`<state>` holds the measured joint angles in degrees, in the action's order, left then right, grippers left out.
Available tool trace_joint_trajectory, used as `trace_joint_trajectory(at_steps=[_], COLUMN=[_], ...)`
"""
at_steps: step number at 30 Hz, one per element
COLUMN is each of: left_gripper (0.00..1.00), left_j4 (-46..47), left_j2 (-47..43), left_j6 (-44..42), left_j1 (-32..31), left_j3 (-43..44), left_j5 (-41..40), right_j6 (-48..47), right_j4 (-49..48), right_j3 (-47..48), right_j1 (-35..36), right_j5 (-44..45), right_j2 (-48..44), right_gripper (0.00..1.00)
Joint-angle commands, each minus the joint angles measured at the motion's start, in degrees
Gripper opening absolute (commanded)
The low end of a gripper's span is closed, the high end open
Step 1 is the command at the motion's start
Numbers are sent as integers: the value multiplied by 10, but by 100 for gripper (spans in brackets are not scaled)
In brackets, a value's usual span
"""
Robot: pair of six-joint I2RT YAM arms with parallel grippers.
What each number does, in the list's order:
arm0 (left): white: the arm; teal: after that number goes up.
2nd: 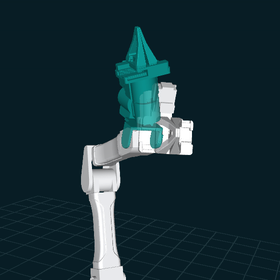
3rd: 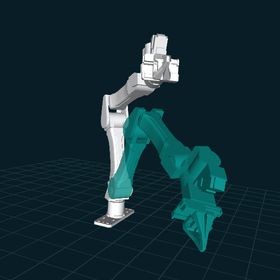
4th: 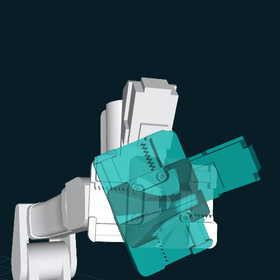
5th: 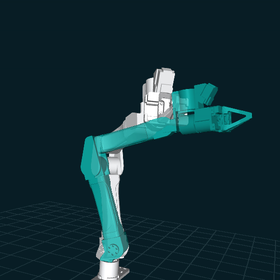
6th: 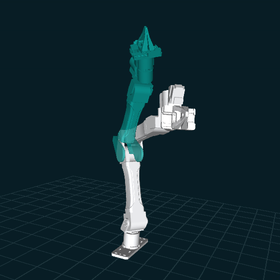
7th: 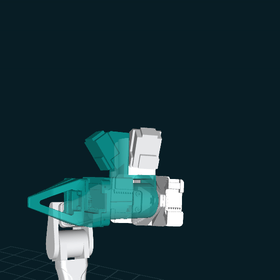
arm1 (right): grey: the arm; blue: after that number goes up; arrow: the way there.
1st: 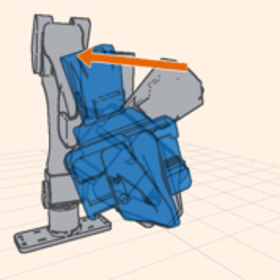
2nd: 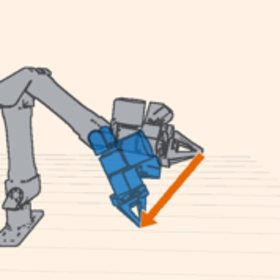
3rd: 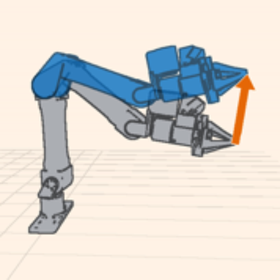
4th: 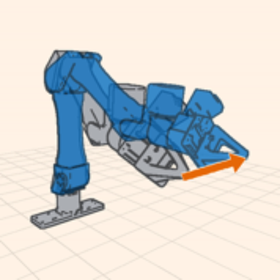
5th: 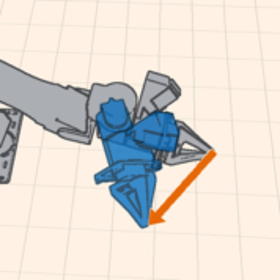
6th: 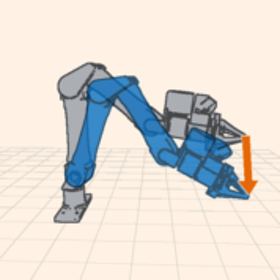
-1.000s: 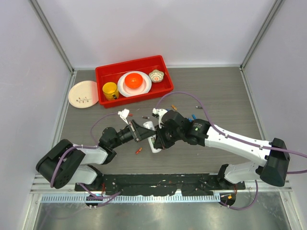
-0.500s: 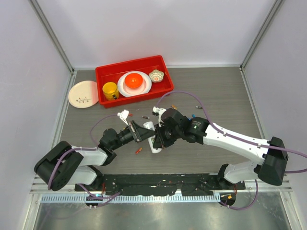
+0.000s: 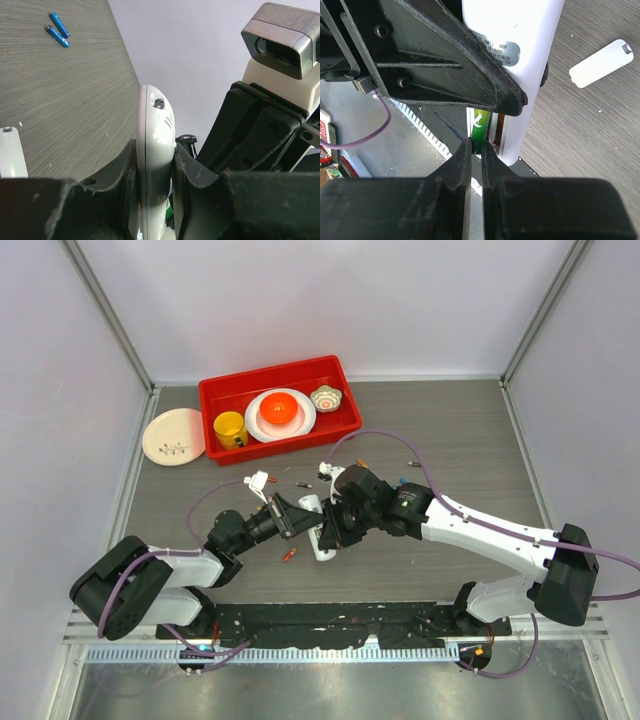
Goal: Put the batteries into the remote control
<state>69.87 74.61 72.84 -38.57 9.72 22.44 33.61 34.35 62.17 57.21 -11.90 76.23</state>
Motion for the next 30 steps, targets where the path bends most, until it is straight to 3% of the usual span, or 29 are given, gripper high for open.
trace_joint_trajectory(at_steps=[1, 12, 30], left_gripper=[0, 0, 0], left_j4=[187, 187, 187], left_j2=[-19, -15, -1], left_j6=[14, 11, 8], left_j1=[-12, -12, -12], left_j3=[7, 7, 7], left_j5=[12, 10, 10], right_j6=[9, 8, -3], right_j4=[-30, -21, 20], right_j3=[15, 16, 51], right_j1=[-5, -4, -4], right_j5=[16, 14, 34], right_j2=[9, 4, 2], right_gripper=[13, 24, 31])
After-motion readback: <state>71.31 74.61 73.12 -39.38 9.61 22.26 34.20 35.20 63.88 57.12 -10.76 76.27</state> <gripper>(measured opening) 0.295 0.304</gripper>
